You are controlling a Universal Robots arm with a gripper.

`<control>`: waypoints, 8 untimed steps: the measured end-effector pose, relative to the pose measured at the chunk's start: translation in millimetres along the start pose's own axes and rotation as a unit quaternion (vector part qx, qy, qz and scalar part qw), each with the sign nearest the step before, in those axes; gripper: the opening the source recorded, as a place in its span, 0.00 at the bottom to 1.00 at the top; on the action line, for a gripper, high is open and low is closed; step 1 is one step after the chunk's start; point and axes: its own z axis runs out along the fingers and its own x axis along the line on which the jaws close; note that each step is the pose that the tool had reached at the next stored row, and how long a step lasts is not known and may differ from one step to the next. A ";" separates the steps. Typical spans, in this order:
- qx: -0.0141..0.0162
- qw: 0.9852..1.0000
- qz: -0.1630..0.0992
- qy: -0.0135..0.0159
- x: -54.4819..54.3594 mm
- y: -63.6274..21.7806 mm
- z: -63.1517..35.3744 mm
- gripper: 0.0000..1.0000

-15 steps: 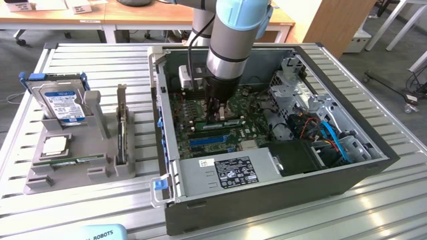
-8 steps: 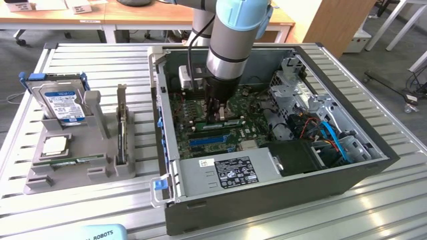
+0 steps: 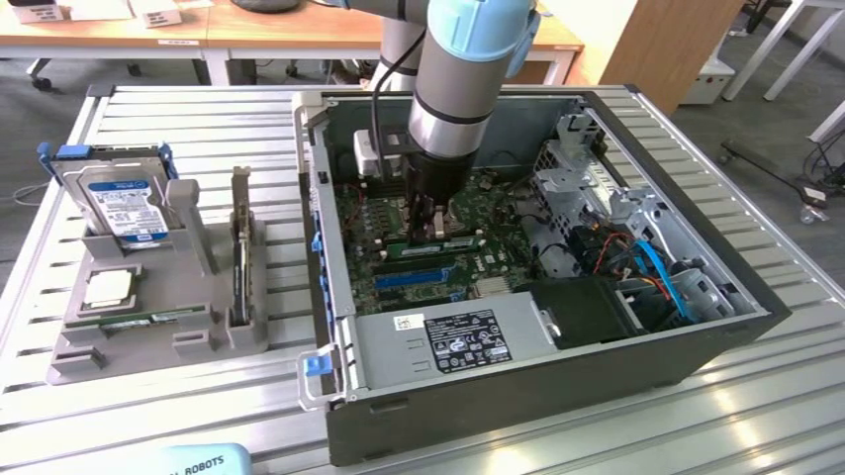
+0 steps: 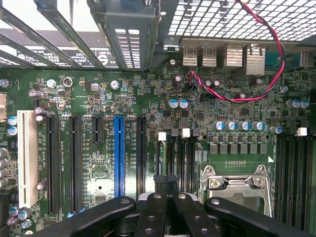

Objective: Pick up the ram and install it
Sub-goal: 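Press down the ram until it locks into place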

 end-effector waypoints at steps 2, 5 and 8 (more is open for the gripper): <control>0.000 1.000 0.000 0.000 0.0 0.0 0.1 0.10; 0.000 1.000 0.000 0.000 0.0 0.0 0.3 0.10; 0.000 1.000 0.000 0.000 0.0 0.0 0.3 0.10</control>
